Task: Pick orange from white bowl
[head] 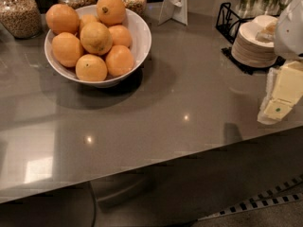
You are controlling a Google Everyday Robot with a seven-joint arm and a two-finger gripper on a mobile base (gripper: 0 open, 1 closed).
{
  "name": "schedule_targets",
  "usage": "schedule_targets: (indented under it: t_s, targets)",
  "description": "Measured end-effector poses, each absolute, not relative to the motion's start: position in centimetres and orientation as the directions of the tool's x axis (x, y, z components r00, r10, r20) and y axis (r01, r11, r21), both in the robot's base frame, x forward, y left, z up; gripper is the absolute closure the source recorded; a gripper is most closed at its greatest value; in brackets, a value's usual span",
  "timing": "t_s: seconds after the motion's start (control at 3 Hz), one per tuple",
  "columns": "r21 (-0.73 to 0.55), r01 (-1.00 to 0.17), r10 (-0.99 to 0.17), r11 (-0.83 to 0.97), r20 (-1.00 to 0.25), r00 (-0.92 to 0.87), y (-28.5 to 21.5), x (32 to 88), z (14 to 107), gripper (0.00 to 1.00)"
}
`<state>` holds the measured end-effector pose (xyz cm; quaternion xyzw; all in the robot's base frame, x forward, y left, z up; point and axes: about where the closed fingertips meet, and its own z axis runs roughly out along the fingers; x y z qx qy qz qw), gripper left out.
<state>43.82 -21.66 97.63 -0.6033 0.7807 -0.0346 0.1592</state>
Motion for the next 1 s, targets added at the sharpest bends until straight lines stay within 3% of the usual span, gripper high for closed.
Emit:
schedule_targets:
  t_s: [1.0]
  targets:
    - [-0.321, -0.926, -0.962, 0.197, -0.247, -0.119, -20.3, 46.3, 98.3, 0.00]
